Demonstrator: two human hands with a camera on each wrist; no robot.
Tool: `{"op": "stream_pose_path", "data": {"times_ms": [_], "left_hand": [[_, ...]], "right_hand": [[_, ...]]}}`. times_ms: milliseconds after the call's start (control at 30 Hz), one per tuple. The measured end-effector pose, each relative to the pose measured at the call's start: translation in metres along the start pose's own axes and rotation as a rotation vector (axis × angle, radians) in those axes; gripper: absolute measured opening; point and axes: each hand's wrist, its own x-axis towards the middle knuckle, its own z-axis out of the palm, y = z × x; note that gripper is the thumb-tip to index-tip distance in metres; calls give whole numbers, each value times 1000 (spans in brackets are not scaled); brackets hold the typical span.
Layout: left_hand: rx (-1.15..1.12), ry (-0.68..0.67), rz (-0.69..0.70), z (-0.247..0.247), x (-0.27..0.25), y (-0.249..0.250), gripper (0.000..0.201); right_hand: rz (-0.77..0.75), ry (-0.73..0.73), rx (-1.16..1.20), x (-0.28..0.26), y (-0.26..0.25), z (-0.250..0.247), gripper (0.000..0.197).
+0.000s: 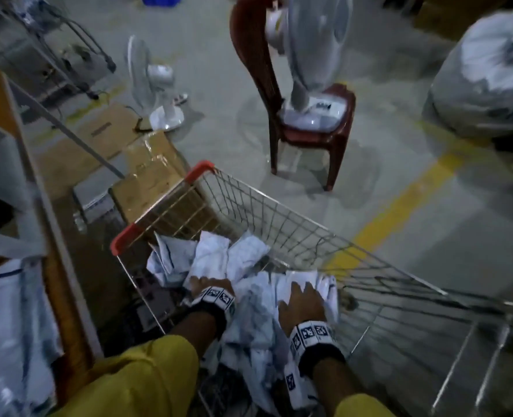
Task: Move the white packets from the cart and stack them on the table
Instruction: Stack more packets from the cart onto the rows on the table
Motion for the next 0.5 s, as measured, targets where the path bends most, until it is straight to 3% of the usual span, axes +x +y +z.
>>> {"op": "stream_pose_path", "data": {"times_ms": [200, 300, 433, 500], "left_hand": [[-28, -14, -73, 29, 21, 27, 44], [-34, 33, -24, 40, 28, 33, 39], [-147, -46, -85, 57, 38, 29, 48], [-199, -80, -132, 61, 38, 29, 55]], "right_hand": [[35, -96, -82, 11, 10, 80, 76], [76, 54, -79, 24, 9, 103, 74], [172, 74, -110, 37, 21, 122, 103], [140, 103, -111, 38, 29, 120, 115]]}}
